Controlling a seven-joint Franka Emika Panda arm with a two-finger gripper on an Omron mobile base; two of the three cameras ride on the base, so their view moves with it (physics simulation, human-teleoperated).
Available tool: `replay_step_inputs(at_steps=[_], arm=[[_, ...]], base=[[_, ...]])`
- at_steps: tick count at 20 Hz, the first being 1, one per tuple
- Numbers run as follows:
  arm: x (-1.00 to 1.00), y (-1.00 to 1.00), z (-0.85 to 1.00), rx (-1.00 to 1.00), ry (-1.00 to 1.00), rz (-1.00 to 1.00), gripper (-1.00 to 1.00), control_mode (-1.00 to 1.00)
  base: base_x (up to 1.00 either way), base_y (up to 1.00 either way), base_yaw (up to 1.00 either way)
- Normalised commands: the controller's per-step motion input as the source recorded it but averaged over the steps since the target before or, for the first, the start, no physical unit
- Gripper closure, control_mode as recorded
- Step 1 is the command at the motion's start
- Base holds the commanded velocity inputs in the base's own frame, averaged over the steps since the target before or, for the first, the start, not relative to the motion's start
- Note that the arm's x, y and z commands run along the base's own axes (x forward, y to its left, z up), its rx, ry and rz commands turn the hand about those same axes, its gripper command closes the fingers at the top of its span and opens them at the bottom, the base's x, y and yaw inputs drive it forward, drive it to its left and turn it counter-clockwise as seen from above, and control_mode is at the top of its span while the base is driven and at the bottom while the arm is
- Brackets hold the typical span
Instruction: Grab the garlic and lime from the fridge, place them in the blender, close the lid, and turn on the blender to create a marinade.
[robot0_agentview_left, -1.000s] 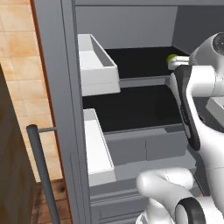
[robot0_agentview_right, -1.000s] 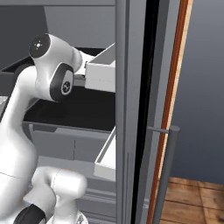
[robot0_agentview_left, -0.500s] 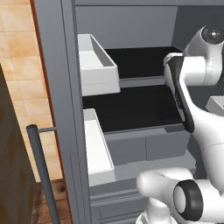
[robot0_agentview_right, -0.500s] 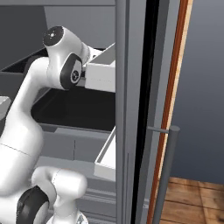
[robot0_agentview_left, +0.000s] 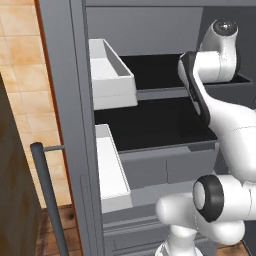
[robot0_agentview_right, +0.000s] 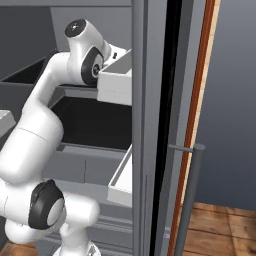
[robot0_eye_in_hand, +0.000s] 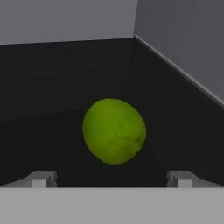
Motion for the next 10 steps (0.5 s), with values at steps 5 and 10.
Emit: replay_step_inputs(at_steps=[5, 10], arm=[[0.49, 0.00, -0.08, 0.00, 0.00, 0.00, -1.00, -1.00], [0.17, -0.17, -0.14, 0.00, -0.02, 0.01, -1.00, -1.00]], base=[[0.00, 0.00, 0.00], [0.00, 0.00, 0.00]])
